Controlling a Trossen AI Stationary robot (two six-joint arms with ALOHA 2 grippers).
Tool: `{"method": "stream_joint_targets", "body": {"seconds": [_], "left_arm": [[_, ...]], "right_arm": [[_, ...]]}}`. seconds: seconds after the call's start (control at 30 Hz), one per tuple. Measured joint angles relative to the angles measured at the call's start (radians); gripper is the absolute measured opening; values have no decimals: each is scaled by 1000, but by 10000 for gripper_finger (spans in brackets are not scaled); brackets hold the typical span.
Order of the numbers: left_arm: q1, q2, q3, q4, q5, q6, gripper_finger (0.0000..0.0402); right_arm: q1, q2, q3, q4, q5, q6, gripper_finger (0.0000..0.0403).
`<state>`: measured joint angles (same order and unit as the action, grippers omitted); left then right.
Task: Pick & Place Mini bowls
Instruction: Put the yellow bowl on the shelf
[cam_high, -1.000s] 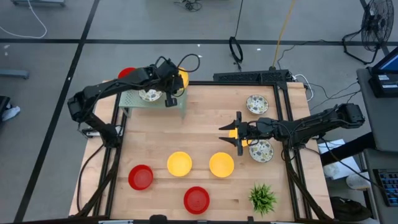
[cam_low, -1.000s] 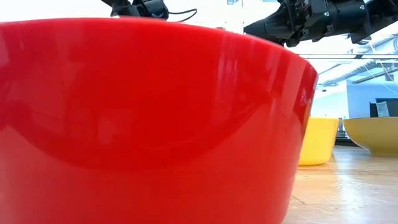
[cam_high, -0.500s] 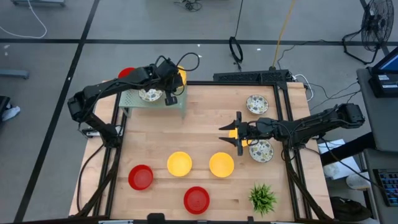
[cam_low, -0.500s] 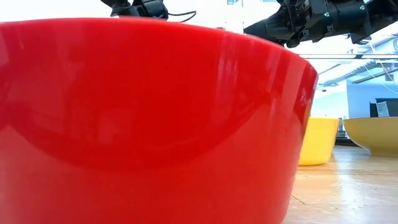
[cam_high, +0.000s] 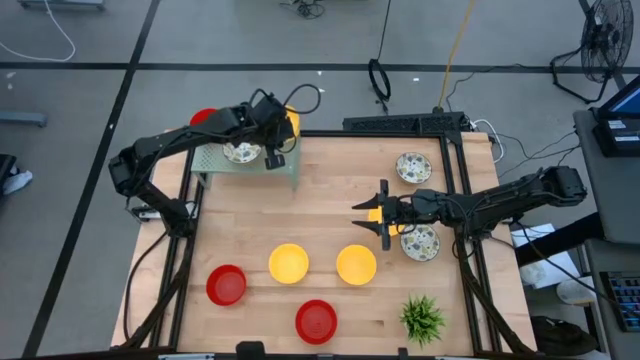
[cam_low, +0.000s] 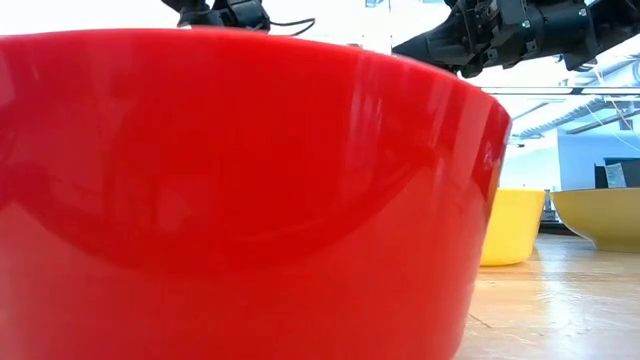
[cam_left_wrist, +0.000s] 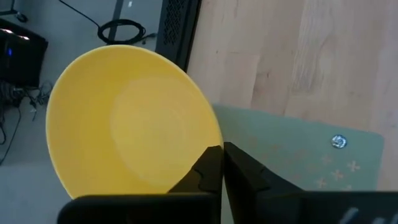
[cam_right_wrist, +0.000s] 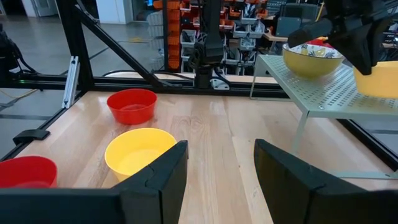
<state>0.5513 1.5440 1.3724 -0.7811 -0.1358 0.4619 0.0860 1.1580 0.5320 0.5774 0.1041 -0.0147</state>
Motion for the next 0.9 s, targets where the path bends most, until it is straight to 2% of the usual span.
{"method": "stream_joint_targets", "body": {"seconds": [0.13, 0.3, 0.53, 0.77, 0.9], "left_arm": [[8, 0, 0, 0, 0, 1, 17], [19, 0, 0, -1, 0, -3, 5], [24, 0, 0, -1, -4, -11, 23], [23, 0, 0, -1, -5, -37, 6], [23, 1, 0, 2, -5, -84, 26]], "right_arm": [[0, 0, 0, -8, 0, 0, 171], [0, 0, 0, -28, 0, 0, 171], [0, 0, 0, -31, 0, 0, 171], [0, 0, 0, -29, 0, 0, 171], [0, 0, 0, -29, 0, 0, 171]]}}
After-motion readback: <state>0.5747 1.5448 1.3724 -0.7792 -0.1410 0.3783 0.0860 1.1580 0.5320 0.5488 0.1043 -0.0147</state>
